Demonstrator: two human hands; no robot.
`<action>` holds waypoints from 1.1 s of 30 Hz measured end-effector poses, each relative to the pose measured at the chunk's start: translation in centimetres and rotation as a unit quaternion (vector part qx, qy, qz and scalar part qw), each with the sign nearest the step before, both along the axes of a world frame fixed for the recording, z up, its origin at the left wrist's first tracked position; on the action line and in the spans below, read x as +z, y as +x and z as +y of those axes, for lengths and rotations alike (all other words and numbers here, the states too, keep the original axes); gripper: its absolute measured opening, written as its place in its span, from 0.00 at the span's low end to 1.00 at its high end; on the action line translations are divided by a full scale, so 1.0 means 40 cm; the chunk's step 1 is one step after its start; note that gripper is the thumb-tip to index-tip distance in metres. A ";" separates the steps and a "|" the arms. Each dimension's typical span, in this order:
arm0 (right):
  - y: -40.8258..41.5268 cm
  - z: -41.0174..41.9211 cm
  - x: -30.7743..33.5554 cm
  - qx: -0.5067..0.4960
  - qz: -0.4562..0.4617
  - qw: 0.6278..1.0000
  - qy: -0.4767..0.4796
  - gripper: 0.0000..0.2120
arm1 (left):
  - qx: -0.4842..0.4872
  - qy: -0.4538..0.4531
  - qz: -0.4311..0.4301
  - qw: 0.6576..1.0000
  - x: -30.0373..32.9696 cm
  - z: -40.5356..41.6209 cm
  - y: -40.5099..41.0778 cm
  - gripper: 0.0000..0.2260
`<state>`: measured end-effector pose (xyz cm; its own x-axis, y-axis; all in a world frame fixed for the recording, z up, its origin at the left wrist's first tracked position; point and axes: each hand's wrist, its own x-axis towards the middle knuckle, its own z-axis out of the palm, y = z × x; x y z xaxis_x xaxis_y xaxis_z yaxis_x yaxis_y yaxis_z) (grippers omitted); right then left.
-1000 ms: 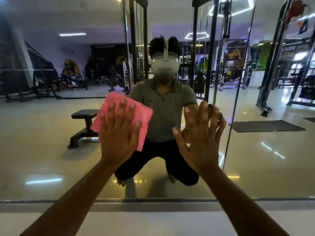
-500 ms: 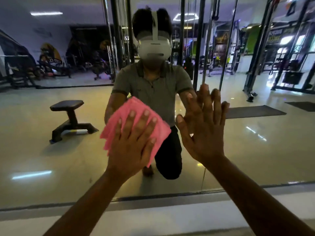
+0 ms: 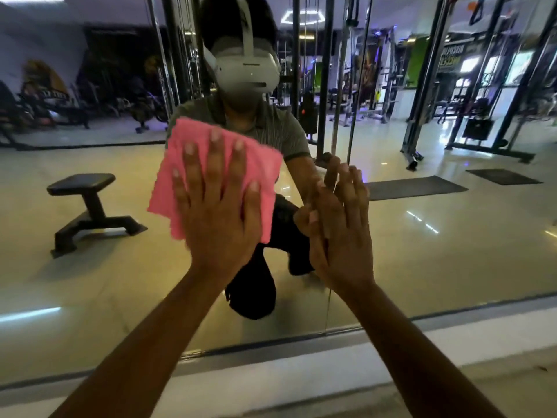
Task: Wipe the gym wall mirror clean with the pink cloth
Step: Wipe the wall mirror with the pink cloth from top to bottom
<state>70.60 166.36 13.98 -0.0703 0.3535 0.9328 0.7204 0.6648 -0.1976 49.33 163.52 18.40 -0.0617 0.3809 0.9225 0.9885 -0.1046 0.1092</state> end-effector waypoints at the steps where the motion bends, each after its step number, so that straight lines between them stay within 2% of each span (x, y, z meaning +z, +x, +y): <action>1: 0.019 -0.001 -0.013 -0.006 0.019 1.000 0.001 0.28 | -0.009 0.001 0.008 1.000 0.006 0.013 0.051 0.29; 4: 0.115 -0.007 -0.055 -0.029 0.052 0.998 -0.012 0.29 | -0.083 -0.030 0.192 0.977 -0.150 0.013 0.136 0.30; 5: 0.159 -0.006 -0.065 -0.031 0.046 0.998 -0.016 0.29 | -0.077 -0.042 0.212 0.973 -0.195 0.005 0.120 0.30; 6: 0.205 0.003 -0.067 -0.037 0.035 0.999 -0.018 0.30 | -0.058 -0.038 0.191 0.979 -0.203 0.005 0.101 0.30; 9: 0.305 0.058 -0.042 -0.083 0.013 0.995 -0.048 0.34 | 0.048 0.019 -0.005 0.999 -0.068 0.038 0.161 0.29; 10: 0.320 0.072 -0.034 -0.104 -0.004 0.993 -0.059 0.36 | 0.044 0.021 -0.022 0.999 -0.026 0.053 0.216 0.29; 13: 0.356 0.093 -0.036 -0.142 -0.062 0.986 -0.064 0.39 | -0.040 -0.016 0.112 0.993 -0.087 0.066 0.371 0.29; 15: 0.377 0.096 -0.043 -0.129 -0.081 0.987 -0.054 0.38 | -0.056 -0.051 0.146 0.986 -0.187 0.045 0.372 0.29; 17: 0.393 0.090 -0.043 -0.111 -0.083 0.989 -0.044 0.36 | -0.027 -0.045 0.120 0.991 -0.178 0.045 0.339 0.29; 19: 0.407 0.077 -0.040 -0.106 -0.090 0.990 -0.029 0.33 | 0.020 -0.005 0.021 1.000 -0.088 0.065 0.367 0.29; 20: 0.426 0.073 -0.033 -0.095 -0.081 0.992 -0.022 0.31 | 0.027 0.003 0.000 1.000 -0.053 0.074 0.413 0.28; 21: 0.452 0.074 -0.022 -0.078 -0.064 0.995 -0.011 0.29 | 0.014 -0.007 0.027 1.000 -0.056 0.081 0.458 0.28; 23: 0.519 0.082 0.003 -0.057 -0.024 0.998 -0.008 0.25 | -0.050 -0.062 0.132 0.988 -0.156 0.060 0.529 0.29; 25: 0.581 0.092 0.030 -0.067 -0.017 0.997 -0.017 0.24 | -0.052 -0.087 0.174 0.979 -0.250 0.033 0.507 0.29; 27: 0.629 0.114 0.044 -0.089 -0.067 0.994 -0.014 0.26 | 0.017 -0.033 0.112 0.993 -0.170 0.067 0.500 0.29; 29: 0.663 0.138 0.032 -0.113 -0.112 0.987 -0.014 0.29 | 0.051 0.015 -0.013 0.999 -0.023 0.118 0.560 0.29; 30: 0.674 0.147 0.026 -0.122 -0.117 0.985 -0.018 0.30 | 0.050 0.019 -0.009 0.999 0.005 0.130 0.597 0.29; 31: 0.684 0.153 0.017 -0.126 -0.111 0.985 -0.025 0.30 | 0.030 0.005 0.060 0.998 -0.018 0.135 0.626 0.29; 33: 0.711 0.152 0.000 -0.122 -0.097 0.987 -0.035 0.31 | -0.026 -0.042 0.237 0.970 -0.181 0.109 0.642 0.29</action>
